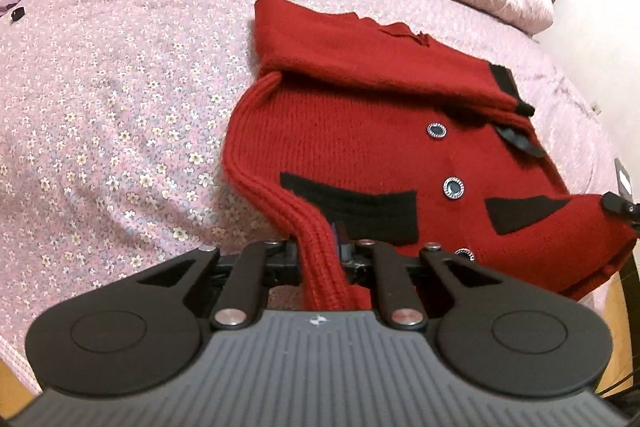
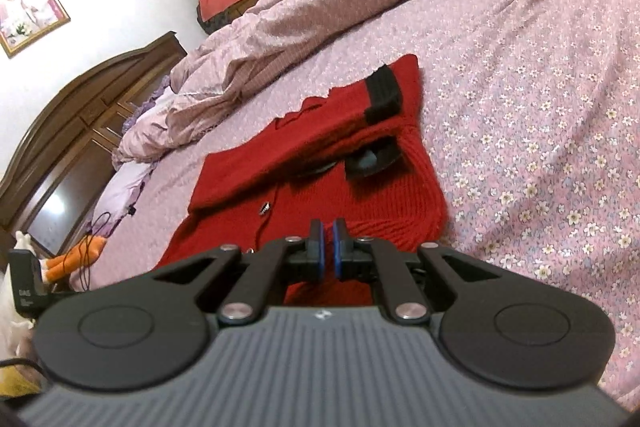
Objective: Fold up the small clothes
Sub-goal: 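Lift the hem with both grippers and fold it toward the collar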
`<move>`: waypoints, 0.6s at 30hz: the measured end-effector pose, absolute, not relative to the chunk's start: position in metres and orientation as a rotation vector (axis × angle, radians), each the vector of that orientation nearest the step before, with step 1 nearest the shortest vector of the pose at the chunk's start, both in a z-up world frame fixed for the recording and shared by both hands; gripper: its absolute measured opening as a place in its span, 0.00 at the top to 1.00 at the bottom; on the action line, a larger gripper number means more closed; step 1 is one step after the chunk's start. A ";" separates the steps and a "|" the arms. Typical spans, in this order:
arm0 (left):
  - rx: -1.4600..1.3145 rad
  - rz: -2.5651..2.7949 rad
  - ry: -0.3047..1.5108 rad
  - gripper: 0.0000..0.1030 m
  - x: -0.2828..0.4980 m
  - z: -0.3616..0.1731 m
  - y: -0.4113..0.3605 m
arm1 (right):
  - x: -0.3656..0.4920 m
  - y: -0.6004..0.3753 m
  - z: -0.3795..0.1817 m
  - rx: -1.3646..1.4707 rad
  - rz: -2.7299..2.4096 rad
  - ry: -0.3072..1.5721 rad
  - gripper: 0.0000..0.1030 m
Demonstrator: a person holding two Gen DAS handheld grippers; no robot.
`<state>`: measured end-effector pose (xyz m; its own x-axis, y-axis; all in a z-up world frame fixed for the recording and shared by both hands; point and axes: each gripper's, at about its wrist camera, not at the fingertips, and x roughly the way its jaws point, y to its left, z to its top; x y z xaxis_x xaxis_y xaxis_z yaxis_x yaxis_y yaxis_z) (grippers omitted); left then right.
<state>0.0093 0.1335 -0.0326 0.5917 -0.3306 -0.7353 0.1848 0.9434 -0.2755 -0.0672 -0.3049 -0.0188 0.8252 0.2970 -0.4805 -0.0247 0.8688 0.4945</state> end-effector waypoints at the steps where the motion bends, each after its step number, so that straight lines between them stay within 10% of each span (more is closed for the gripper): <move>1: -0.182 -0.301 0.887 0.86 0.010 -0.033 0.134 | -0.067 -0.305 -0.018 0.496 0.179 0.577 0.93; 18: -0.298 -0.318 0.769 0.87 0.033 0.023 0.144 | -0.049 -0.306 0.013 0.536 0.183 0.483 0.93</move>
